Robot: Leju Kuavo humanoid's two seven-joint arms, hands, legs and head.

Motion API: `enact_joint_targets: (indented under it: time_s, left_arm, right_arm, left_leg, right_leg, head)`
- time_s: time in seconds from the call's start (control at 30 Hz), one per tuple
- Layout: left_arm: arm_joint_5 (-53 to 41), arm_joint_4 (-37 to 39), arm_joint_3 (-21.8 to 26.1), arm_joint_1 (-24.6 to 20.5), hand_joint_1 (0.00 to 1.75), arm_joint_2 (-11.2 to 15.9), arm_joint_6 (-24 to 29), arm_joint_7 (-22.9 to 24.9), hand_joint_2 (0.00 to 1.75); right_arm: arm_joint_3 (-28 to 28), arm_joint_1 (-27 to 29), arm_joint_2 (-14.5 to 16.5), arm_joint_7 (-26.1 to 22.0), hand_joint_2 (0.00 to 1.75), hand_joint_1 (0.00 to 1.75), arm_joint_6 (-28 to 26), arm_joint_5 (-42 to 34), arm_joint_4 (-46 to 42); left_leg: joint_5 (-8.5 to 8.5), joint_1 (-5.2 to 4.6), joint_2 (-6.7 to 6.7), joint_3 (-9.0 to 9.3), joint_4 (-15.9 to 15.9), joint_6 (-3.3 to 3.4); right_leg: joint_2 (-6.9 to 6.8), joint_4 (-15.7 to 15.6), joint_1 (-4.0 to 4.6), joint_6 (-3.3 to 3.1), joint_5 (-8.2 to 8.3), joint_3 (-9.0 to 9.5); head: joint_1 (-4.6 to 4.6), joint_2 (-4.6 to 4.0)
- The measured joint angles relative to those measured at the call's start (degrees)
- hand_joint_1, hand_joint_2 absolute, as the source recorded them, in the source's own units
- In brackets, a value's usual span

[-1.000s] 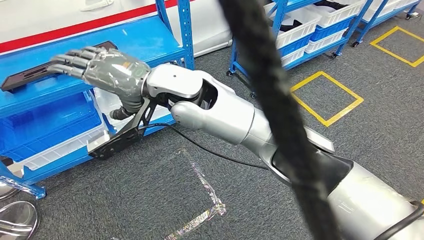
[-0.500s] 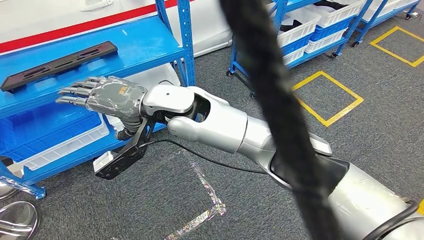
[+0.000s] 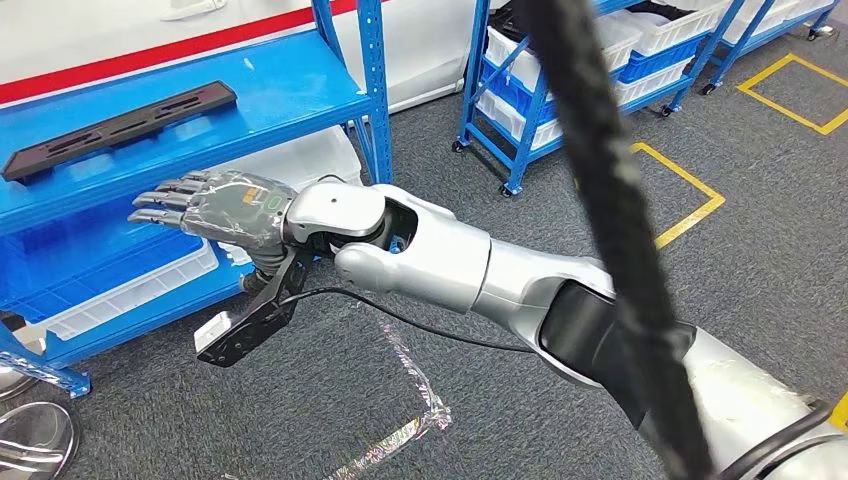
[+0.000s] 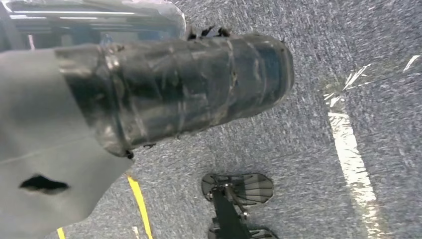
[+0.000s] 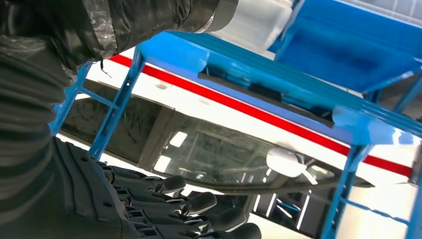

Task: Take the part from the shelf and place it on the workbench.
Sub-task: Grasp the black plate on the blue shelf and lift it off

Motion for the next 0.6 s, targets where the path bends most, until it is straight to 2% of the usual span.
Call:
enact_joint_targets:
  time_s: [0.07, 0.13, 0.17, 0.2, 0.27, 0.3, 0.33, 0.4, 0.5, 0.53, 0.6]
  left_arm:
    - [0.1, 0.0, -0.09, -0.04, 0.0, -0.05, 0.38, -0.49, 0.0]
    - [0.28, 0.01, -0.21, -0.08, 0.0, -0.07, 0.77, -0.69, 0.0]
    - [0.36, 0.02, -0.28, -0.07, 0.0, -0.08, 0.87, -0.75, 0.0]
    - [0.4, 0.02, -0.34, -0.04, 0.0, -0.1, 0.93, -0.81, 0.0]
    - [0.42, 0.02, -0.45, 0.02, 0.0, -0.14, 1.13, -1.03, 0.0]
    - [0.42, 0.03, -0.48, -0.01, 0.0, -0.09, 1.39, -1.19, 0.0]
    - [0.4, 0.05, -0.51, -0.08, 0.0, -0.06, 1.67, -1.33, 0.0]
    - [0.35, 0.09, -0.56, -0.23, 0.0, 0.01, 2.23, -1.53, 0.0]
    - [0.24, 0.19, -0.72, -0.23, 0.0, -0.01, 2.83, -1.67, 0.0]
    - [0.21, 0.22, -0.78, -0.28, 0.0, -0.01, 2.92, -1.7, 0.0]
    - [0.13, 0.24, -0.86, -0.35, 0.0, -0.02, 2.99, -1.76, 0.0]
  right_arm:
    - [0.05, 0.34, 0.01, 0.54, 1.75, 0.0, -0.37, 0.16, 0.48]
    - [0.14, 0.95, 0.01, 0.72, 1.75, 0.0, -0.54, 0.37, 1.08]
    - [0.18, 1.35, -0.01, 0.76, 1.31, 0.0, -0.55, 0.49, 1.37]
    - [0.2, 1.67, -0.03, 0.84, 0.87, 0.0, -0.57, 0.58, 1.62]
    - [0.21, 1.93, -0.06, 1.06, 0.0, 0.0, -0.68, 0.68, 2.04]
    - [0.21, 1.94, -0.07, 1.23, 0.0, 0.0, -0.72, 0.62, 2.3]
    - [0.21, 1.93, 0.04, 1.36, 0.0, 0.0, -0.74, 0.51, 2.5]
    - [0.22, 2.04, 0.25, 1.58, 0.0, 0.0, -0.73, 0.18, 2.89]
    - [0.22, 2.15, 0.4, 1.85, 0.0, 0.0, -0.74, -0.08, 3.57]
    - [0.22, 2.1, 0.44, 1.89, 0.0, 0.0, -0.76, -0.1, 3.79]
    - [0.22, 2.1, 0.48, 1.93, 0.0, 0.0, -0.77, -0.11, 4.12]
  left_leg:
    - [0.54, 0.44, 0.22, 0.59, -1.05, 0.39]
    - [0.47, 0.59, 0.24, 0.65, -1.11, 0.48]
    - [0.31, 0.72, 0.22, 0.69, -0.98, 0.39]
    - [0.04, 0.89, 0.17, 0.75, -0.75, 0.2]
    - [-0.9, 1.36, 0.09, 0.92, 0.14, -0.59]
    - [-1.45, 1.41, 0.08, 0.86, 0.72, -1.15]
    - [-1.93, 1.39, 0.07, 0.66, 1.31, -1.66]
    - [-2.26, 1.18, 0.18, 0.2, 1.74, -2.43]
    - [-3.05, 1.34, 0.15, -0.25, 2.45, -3.0]
    - [-4.1, 1.38, -0.11, -1.16, 4.3, -3.06]
    - [-6.87, 1.32, -0.79, -4.93, 11.11, -2.97]
  right_leg:
    - [0.03, 4.86, -0.05, 0.4, -2.03, -2.73]
    - [0.03, 12.05, -0.35, 0.83, -3.89, -7.16]
    - [0.01, 14.06, -0.55, 1.06, -3.63, -8.8]
    - [-0.02, 13.93, -0.78, 1.29, -2.26, -9.48]
    - [-0.27, 8.16, -1.23, 1.75, 2.39, -8.04]
    - [-0.41, 5.18, -1.22, 1.86, 3.95, -6.89]
    - [-0.48, 2.86, -1.2, 1.62, 4.55, -6.01]
    - [-0.28, 1.87, -0.92, 0.69, 3.88, -5.72]
    - [0.25, 1.64, -0.96, -0.67, 3.6, -5.76]
    - [0.35, 1.47, -0.99, -0.99, 3.58, -5.59]
    - [0.5, 1.29, -0.84, -1.45, 3.43, -5.3]
  head:
    - [0.09, 0.0]
    - [0.11, 0.0]
    - [0.11, 0.0]
    - [0.12, 0.0]
    - [0.12, 0.0]
    - [0.13, 0.0]
    - [0.13, 0.0]
    - [0.13, 0.01]
    - [0.1, 0.01]
    - [0.06, 0.01]
    - [0.02, 0.0]
